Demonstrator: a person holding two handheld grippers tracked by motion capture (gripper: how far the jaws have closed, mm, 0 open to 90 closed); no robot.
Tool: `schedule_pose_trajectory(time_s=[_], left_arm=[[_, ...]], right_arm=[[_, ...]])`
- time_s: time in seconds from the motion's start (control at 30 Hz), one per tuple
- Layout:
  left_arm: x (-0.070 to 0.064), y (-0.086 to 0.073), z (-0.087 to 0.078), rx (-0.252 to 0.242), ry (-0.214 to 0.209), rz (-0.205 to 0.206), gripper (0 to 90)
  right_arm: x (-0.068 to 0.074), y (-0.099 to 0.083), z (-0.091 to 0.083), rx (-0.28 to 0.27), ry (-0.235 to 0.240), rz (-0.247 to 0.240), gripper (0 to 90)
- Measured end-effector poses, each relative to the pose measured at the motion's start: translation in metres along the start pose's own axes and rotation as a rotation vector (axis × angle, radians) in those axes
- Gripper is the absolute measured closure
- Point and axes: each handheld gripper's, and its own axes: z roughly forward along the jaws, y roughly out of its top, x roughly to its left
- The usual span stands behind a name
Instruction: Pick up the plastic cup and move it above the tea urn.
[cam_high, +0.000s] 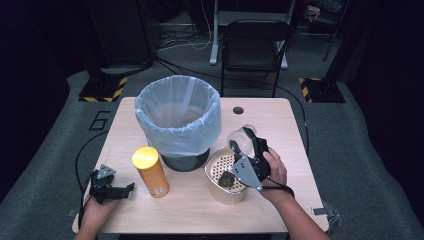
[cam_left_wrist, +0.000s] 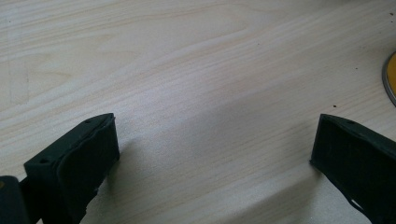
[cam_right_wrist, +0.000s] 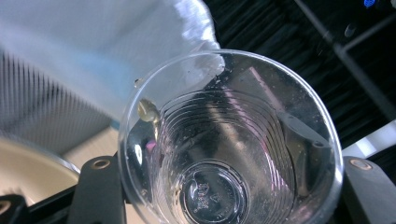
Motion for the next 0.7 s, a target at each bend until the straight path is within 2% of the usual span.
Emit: schedule_pose_trajectory(time_s=[0.13, 0.17, 0.2, 0.27, 0.37, 0.43, 0.47, 0.57, 0.63, 0.7], left_arm=[[0.000, 0.000, 0.000, -0.001, 0.000, 0.000, 0.5], [0.000, 0.000, 0.000, 0.000, 0.000, 0.000, 0.5], [0.000, 0.000, 0.000, 0.000, 0.000, 0.000, 0.5], [0.000, 0.000, 0.000, 0.000, 0.000, 0.000, 0.5], [0.000, 0.000, 0.000, 0.000, 0.000, 0.000, 0.5], [0.000, 0.000, 0.000, 0.000, 0.000, -0.001, 0.5], [0.000, 0.000, 0.000, 0.000, 0.000, 0.000, 0.5], [0.000, 0.000, 0.000, 0.000, 0.000, 0.000, 0.5], [0.000, 0.000, 0.000, 0.000, 0.000, 0.000, 0.5], [0.000, 0.000, 0.000, 0.000, 0.000, 0.000, 0.5]], right_arm=[[-0.011, -0.001, 0.002, -0.021, 0.050, 0.224, 37.0], [-0.013, -0.001, 0.003, -0.023, 0.059, 0.265, 37.0], [-0.017, -0.002, 0.003, -0.025, 0.082, 0.341, 37.0], [-0.024, -0.003, 0.004, -0.039, 0.120, 0.450, 37.0], [-0.032, -0.003, 0.005, -0.066, 0.164, 0.569, 36.8], [-0.037, -0.003, 0.005, -0.057, 0.214, 0.655, 36.7], [-0.040, -0.004, 0.006, -0.049, 0.254, 0.697, 36.6], [-0.044, -0.005, 0.008, -0.033, 0.312, 0.766, 36.7], [-0.047, -0.003, 0.009, -0.033, 0.329, 0.777, 36.6], [-0.051, 0.000, 0.009, -0.034, 0.349, 0.768, 36.7]])
